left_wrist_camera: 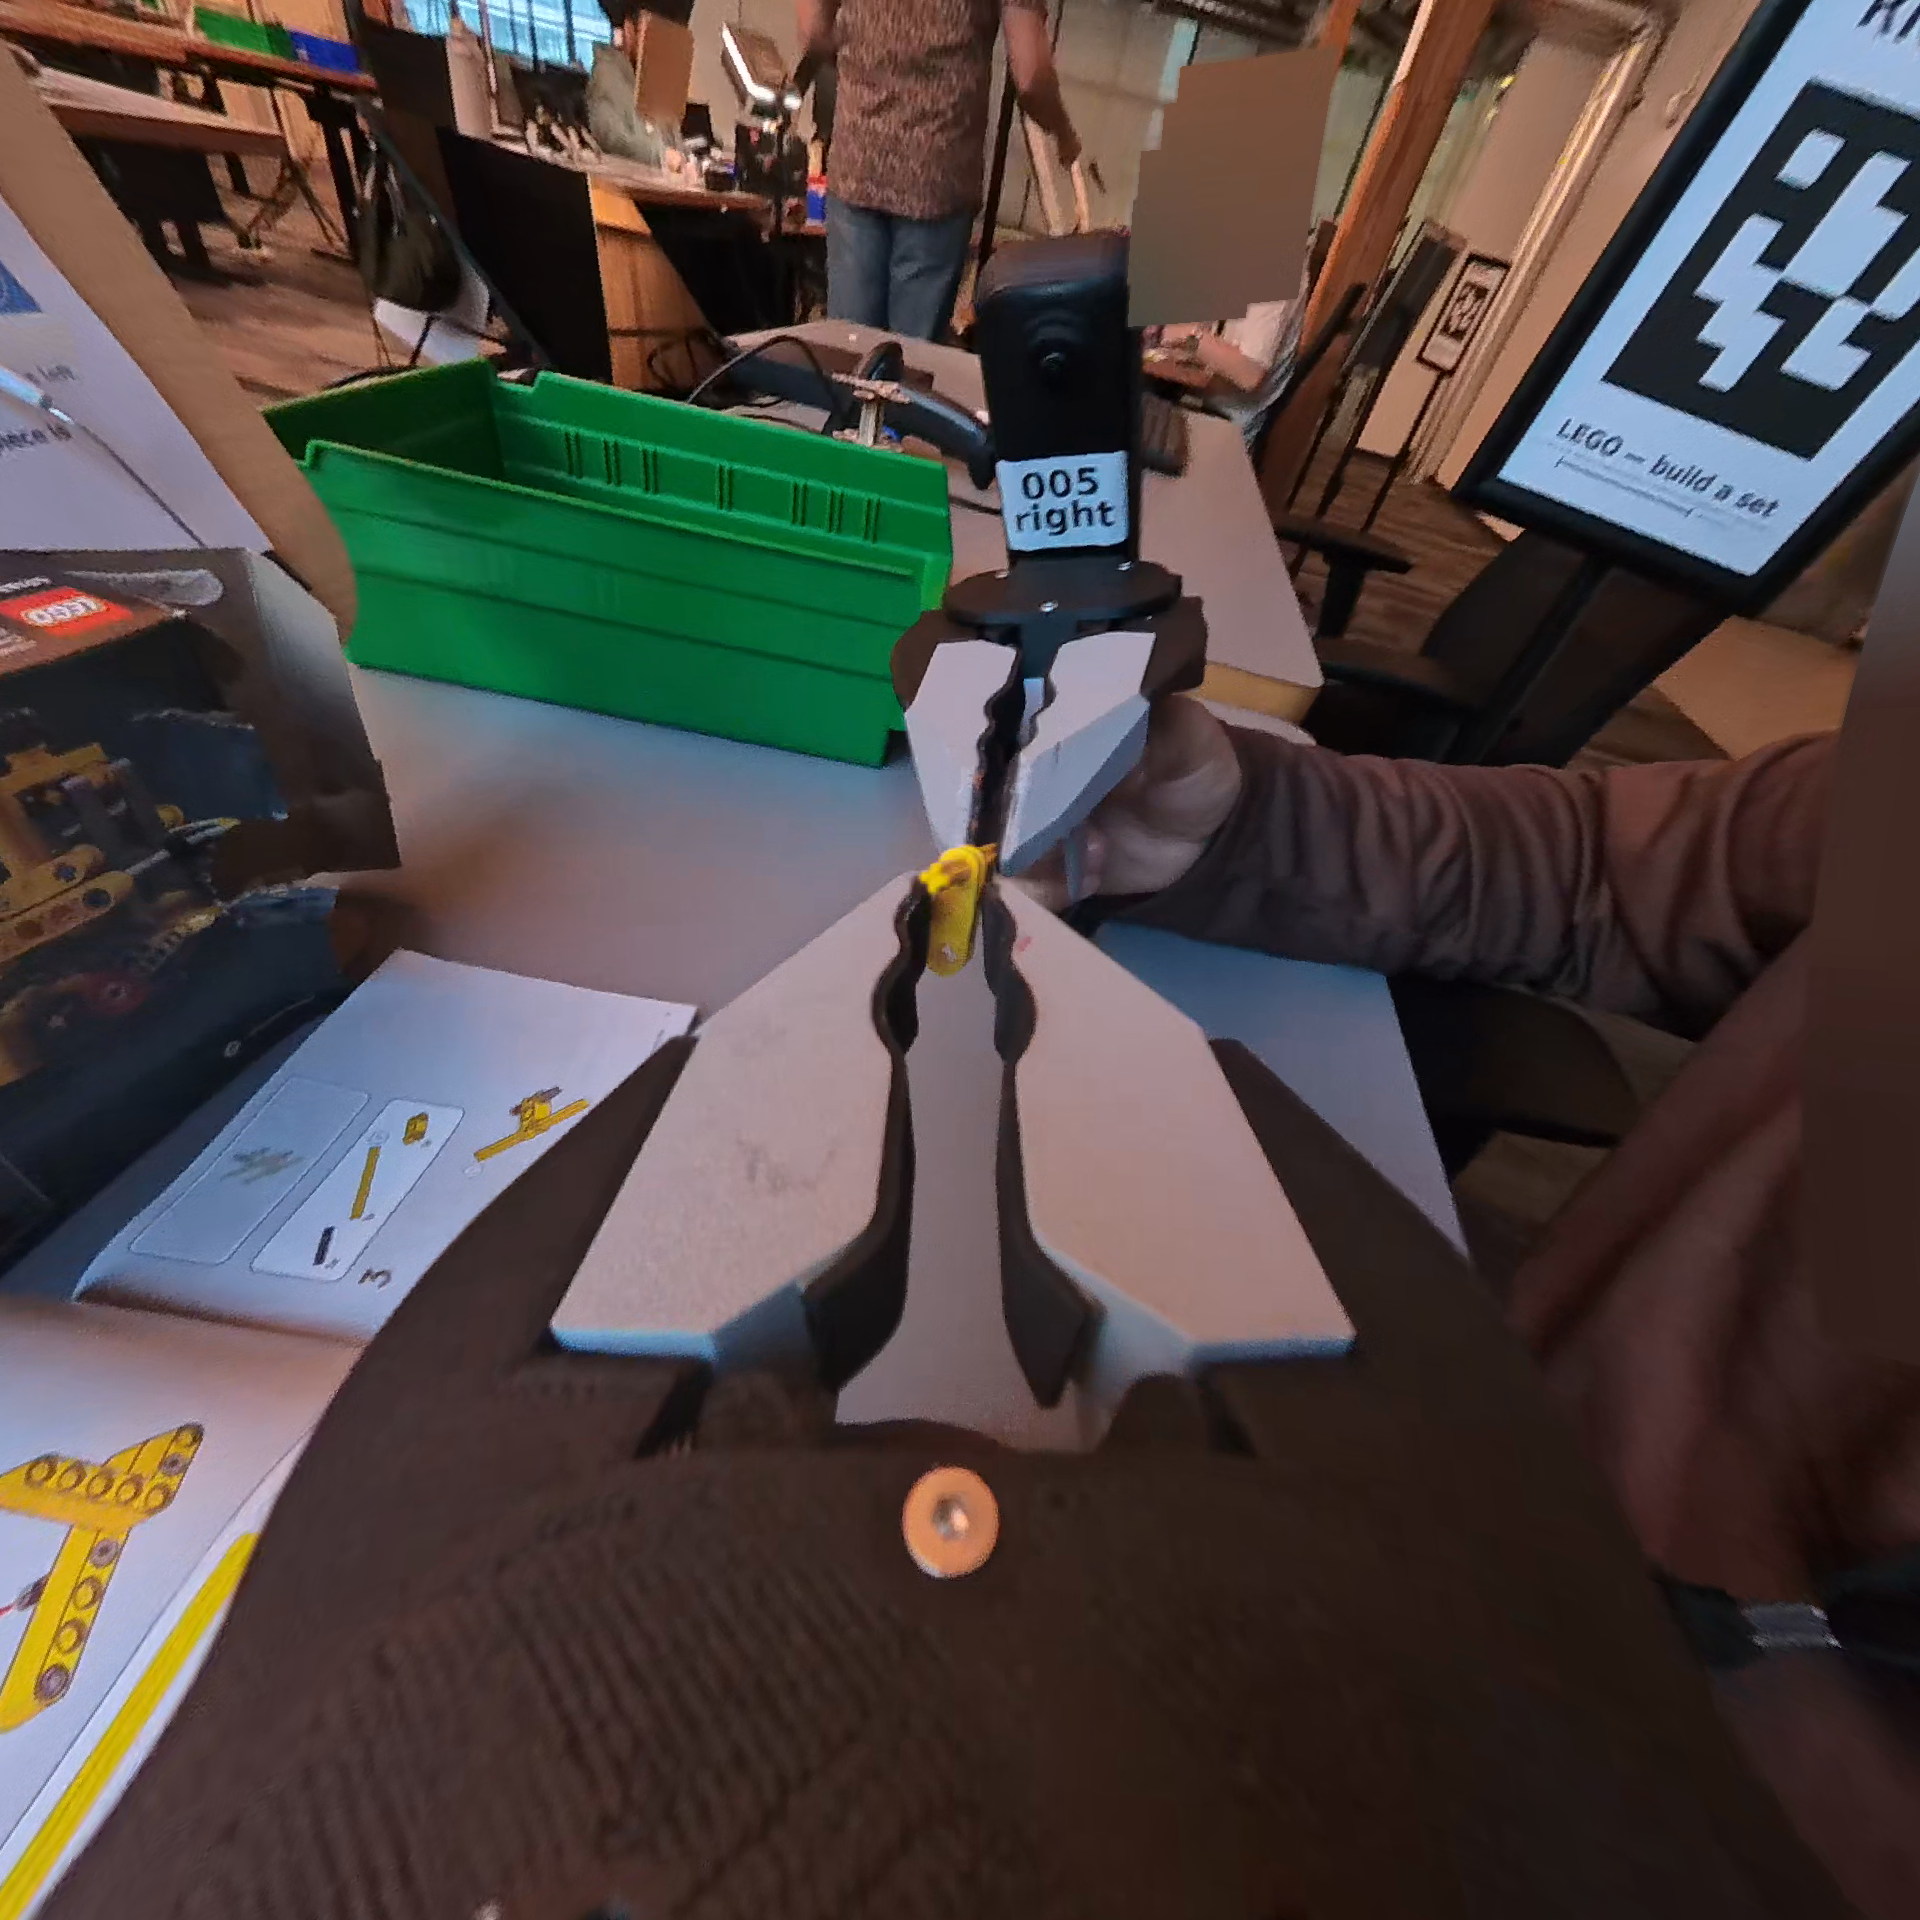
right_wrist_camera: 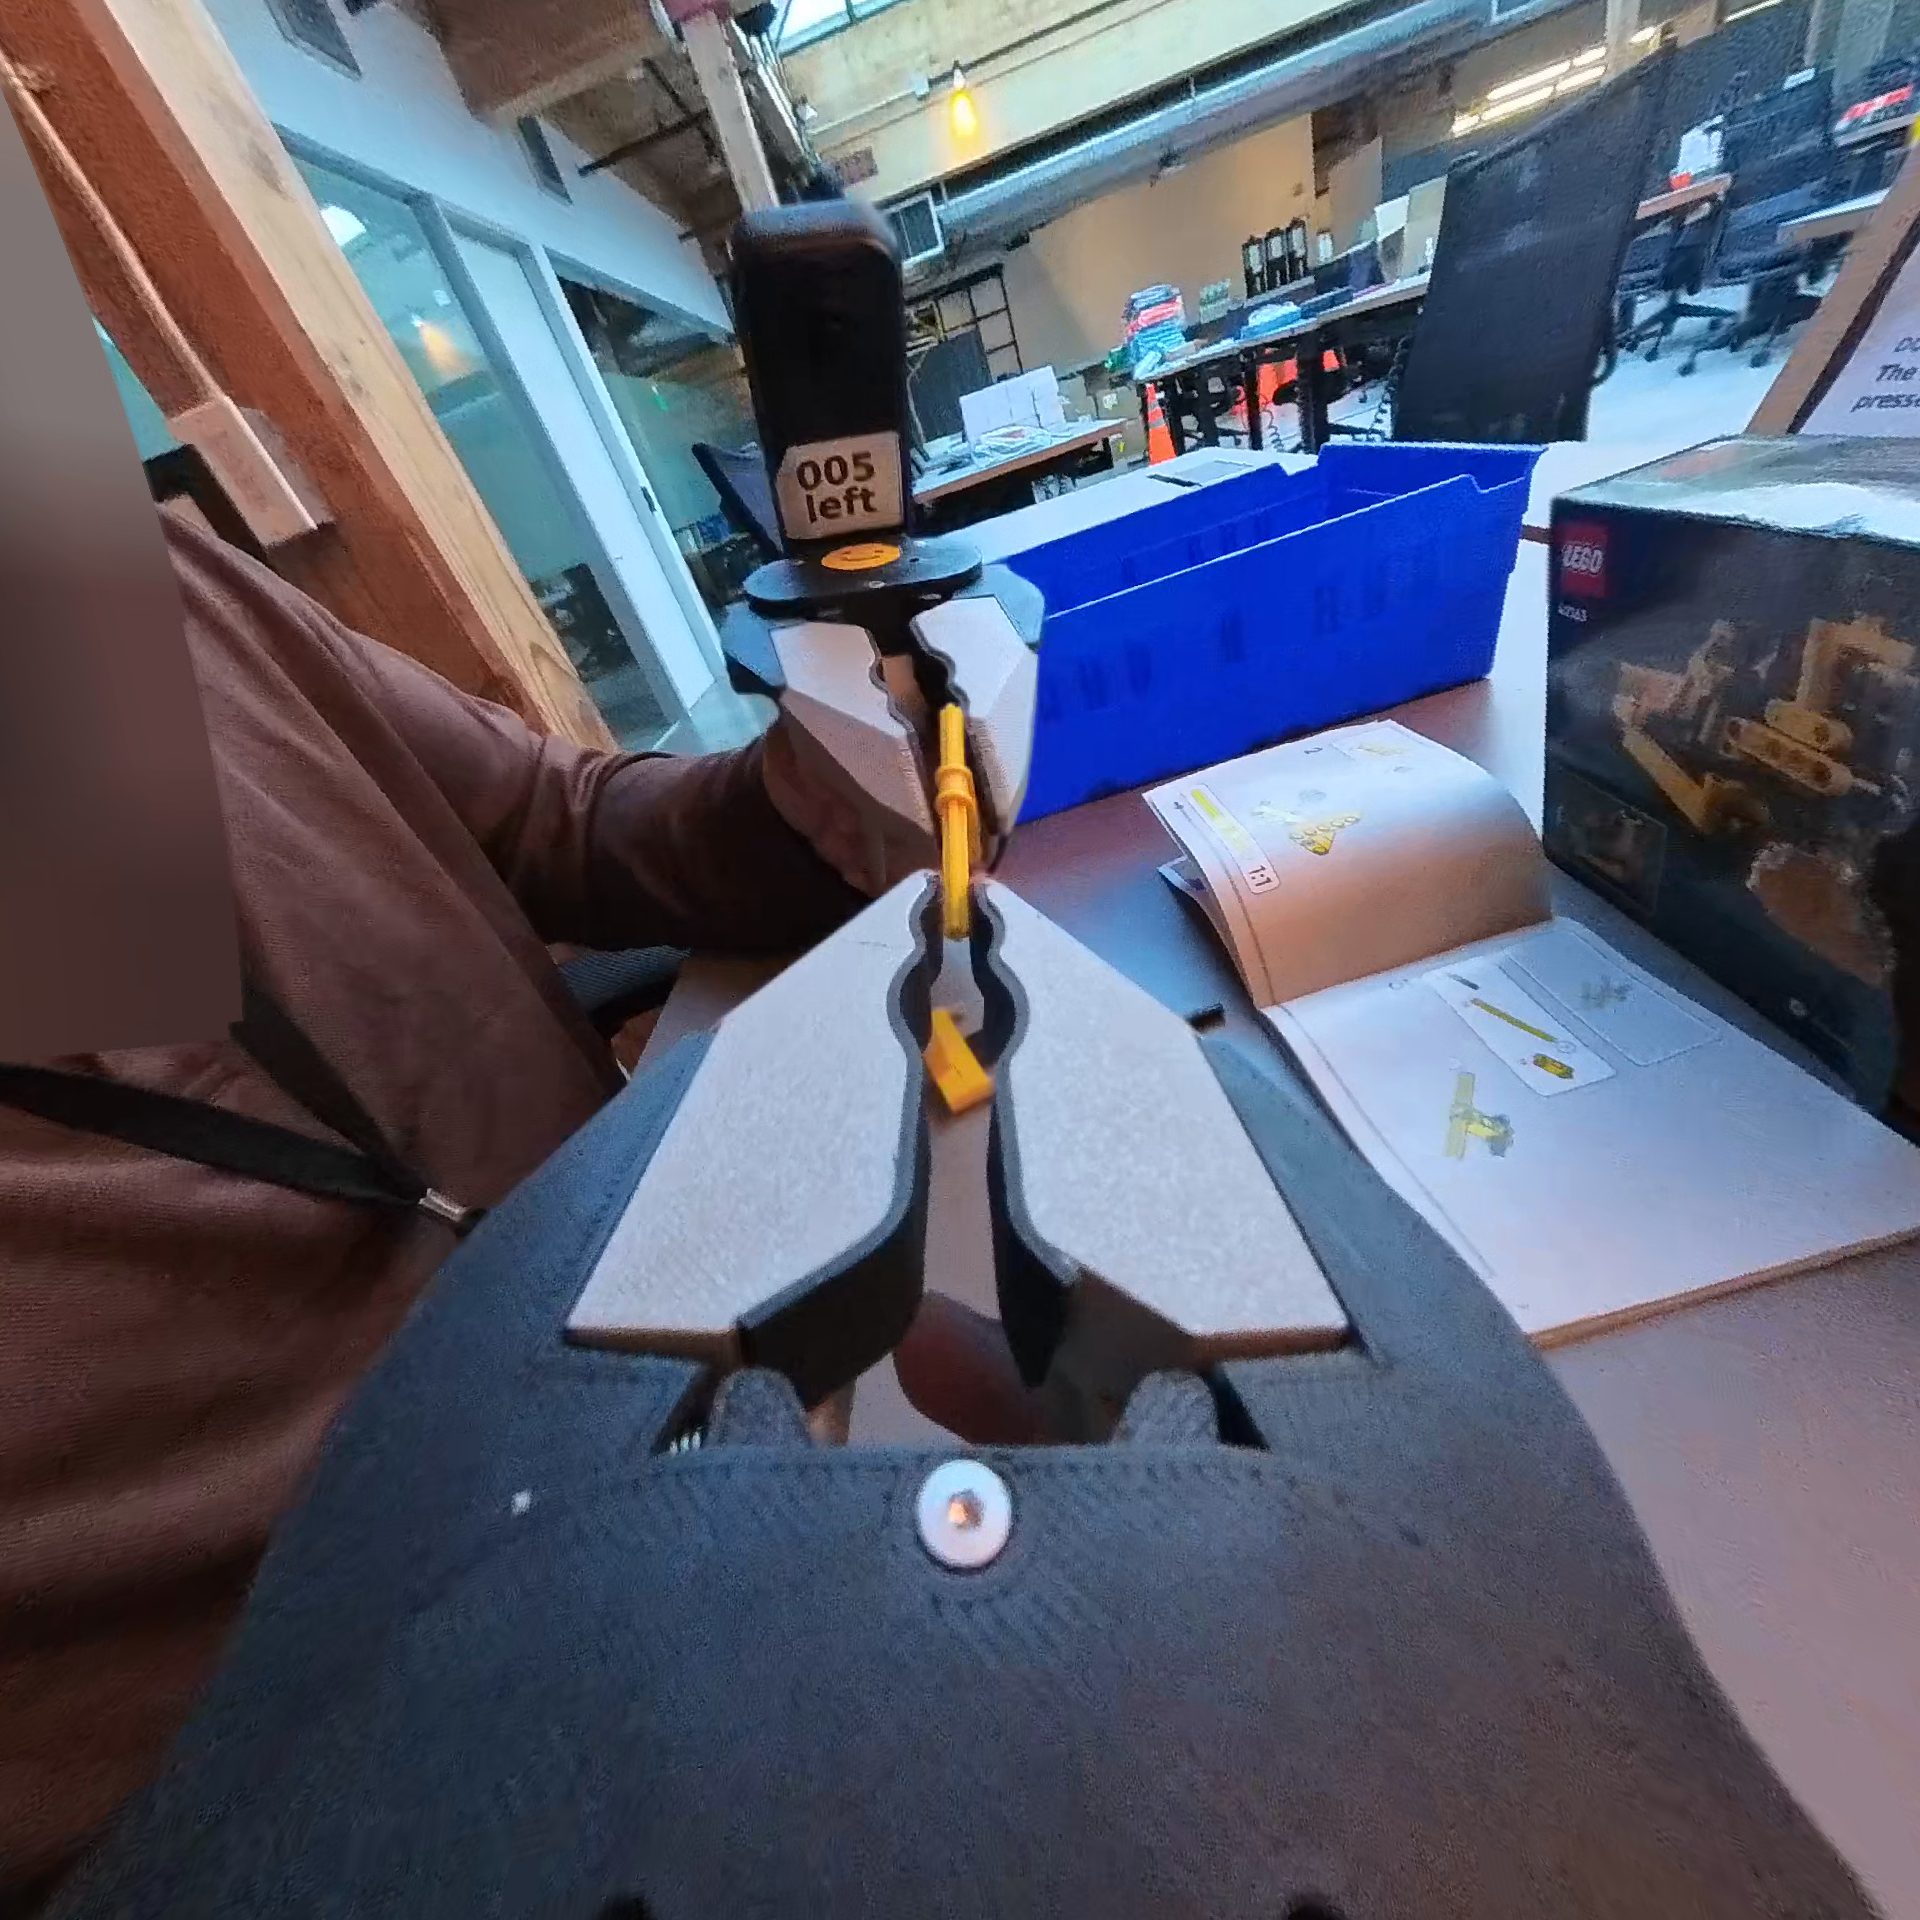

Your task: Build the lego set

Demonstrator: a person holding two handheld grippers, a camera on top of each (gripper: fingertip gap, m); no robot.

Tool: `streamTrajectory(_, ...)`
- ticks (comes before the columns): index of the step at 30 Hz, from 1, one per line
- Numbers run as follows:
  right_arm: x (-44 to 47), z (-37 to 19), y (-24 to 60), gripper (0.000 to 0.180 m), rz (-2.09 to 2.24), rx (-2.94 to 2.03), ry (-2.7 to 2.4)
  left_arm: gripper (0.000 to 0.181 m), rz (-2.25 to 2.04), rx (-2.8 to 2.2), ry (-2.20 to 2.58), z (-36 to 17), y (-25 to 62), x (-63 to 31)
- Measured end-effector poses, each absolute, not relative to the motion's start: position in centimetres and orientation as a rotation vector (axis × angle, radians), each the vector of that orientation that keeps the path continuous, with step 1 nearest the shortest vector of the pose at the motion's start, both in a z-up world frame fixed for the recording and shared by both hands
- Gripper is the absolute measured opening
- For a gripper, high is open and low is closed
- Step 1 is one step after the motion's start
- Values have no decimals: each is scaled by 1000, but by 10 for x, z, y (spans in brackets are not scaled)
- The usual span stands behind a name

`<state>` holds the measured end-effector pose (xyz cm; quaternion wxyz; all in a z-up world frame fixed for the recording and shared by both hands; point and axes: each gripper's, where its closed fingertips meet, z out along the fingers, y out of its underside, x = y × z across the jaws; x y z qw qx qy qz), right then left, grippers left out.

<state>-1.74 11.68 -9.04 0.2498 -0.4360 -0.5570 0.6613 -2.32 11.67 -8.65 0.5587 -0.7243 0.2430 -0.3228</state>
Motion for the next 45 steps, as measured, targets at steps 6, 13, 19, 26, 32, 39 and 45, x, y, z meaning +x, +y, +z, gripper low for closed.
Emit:
streamTrajectory(6, -15, -88, 116, 2, 1839, -1183, -1507, 7, -869, -1685, 520, -80, 115, -24)
streamTrajectory(13, -16, -91, 114, 1, 1854, -1197, -1517, 6, -822, -1677, 542, -80, 114, -23)
streamTrajectory(19, -16, -93, 114, 1, 1837, -1196, -1523, 6, -930, -1708, 519, -84, 113, -23)
streamTrajectory(26, -18, -98, 115, 1, 1812, -1220, -1530, 6, -924, -1722, 505, -87, 115, -24)
streamTrajectory(32, -19, -103, 115, 1, 1818, -1246, -1538, 6, -952, -1759, 495, -93, 116, -26)
streamTrajectory(39, -20, -106, 116, 0, 1821, -1267, -1536, 6, -961, -1782, 486, -96, 116, -26)
streamTrajectory(45, -20, -110, 117, 1, 1812, -1286, -1546, 6, -951, -1815, 495, -102, 117, -26)
